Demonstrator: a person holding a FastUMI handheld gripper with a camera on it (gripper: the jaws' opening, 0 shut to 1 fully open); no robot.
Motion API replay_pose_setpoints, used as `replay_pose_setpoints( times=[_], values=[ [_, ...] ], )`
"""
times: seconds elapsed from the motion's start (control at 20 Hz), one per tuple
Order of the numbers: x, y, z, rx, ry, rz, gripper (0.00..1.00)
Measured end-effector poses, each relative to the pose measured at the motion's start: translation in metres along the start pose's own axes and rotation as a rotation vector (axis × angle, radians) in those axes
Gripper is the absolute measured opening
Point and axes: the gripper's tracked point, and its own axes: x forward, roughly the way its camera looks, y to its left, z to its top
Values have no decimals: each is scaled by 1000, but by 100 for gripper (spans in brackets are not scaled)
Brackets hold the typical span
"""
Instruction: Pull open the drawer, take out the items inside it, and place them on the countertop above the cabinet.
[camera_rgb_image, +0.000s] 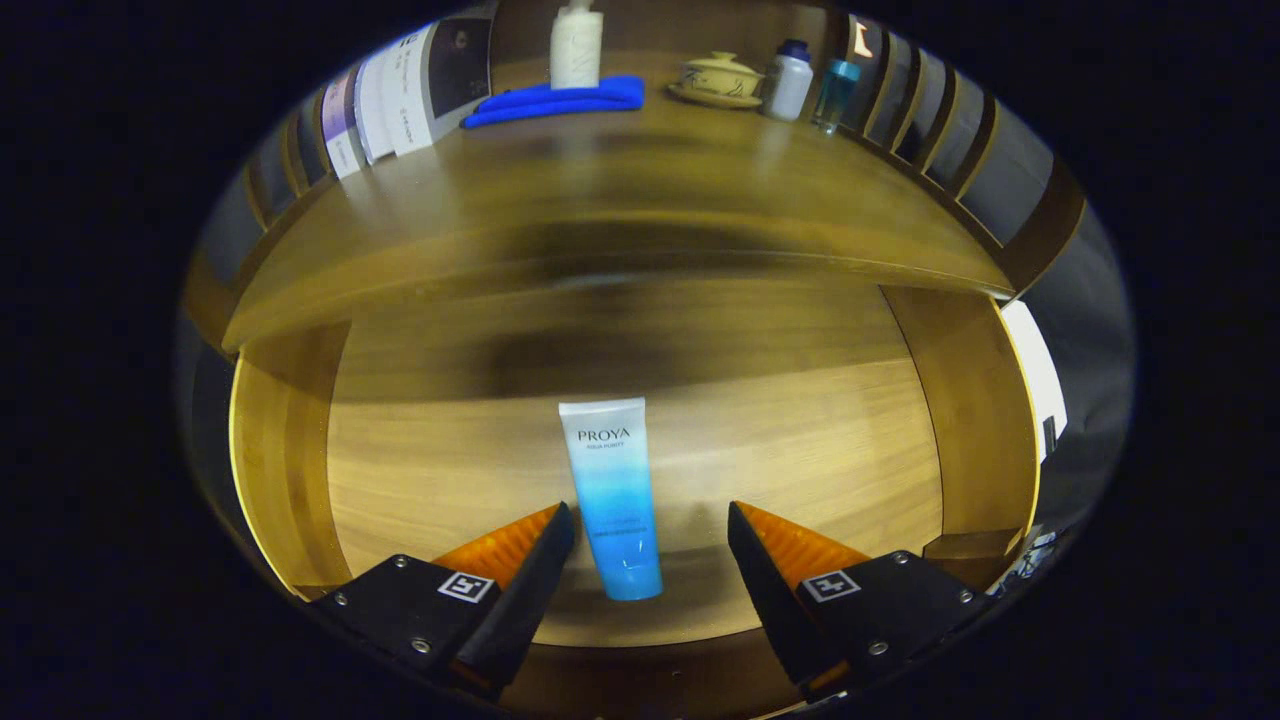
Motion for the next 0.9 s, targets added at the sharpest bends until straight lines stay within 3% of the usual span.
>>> replay_pose_setpoints(
  times=[0.2, 0.3, 0.5, 0.7, 0.9],
  values=[
    [12, 7, -4, 33, 44, 35, 92],
    [20, 15, -6, 62, 55, 75, 82],
    [21, 15, -8, 55, 45, 69, 50],
    [18, 5, -12, 18, 21, 22, 42],
    [-1, 1, -15, -25, -55, 14, 42]
  ],
)
